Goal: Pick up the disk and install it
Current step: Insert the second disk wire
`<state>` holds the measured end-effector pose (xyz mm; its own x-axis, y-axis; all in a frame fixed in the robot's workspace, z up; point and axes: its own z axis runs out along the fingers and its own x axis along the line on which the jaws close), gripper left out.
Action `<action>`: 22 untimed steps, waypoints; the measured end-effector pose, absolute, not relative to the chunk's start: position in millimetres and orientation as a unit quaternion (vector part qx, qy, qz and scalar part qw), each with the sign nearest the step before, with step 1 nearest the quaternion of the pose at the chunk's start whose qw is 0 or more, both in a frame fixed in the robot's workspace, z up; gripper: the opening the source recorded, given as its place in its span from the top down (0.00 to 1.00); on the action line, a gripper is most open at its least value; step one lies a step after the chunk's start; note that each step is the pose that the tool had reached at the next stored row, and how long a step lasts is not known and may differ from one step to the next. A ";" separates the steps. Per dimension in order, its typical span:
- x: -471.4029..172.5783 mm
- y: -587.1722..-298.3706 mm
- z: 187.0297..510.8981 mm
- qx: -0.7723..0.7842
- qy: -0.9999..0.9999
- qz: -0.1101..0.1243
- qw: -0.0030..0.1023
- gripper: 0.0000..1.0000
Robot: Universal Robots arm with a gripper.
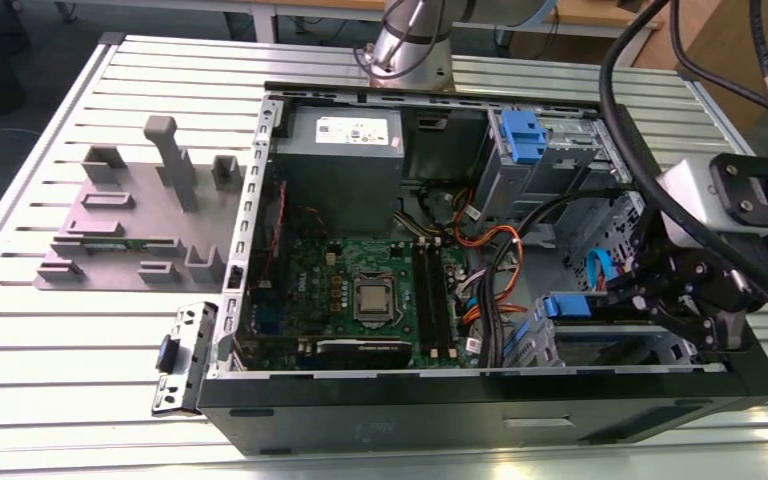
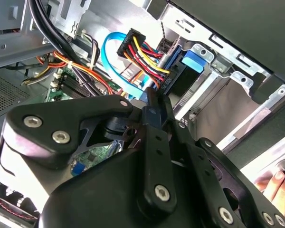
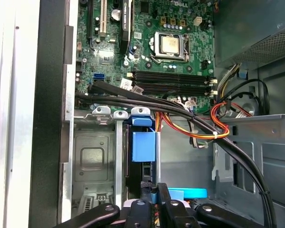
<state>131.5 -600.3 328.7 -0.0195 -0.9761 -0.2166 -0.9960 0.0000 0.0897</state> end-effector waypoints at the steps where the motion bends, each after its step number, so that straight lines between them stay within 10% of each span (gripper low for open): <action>1: 131.5 -600.3 328.3 -0.699 0.706 0.109 0.046 0.82; 22: 132.6 -600.3 336.9 -0.699 0.706 0.109 0.046 0.75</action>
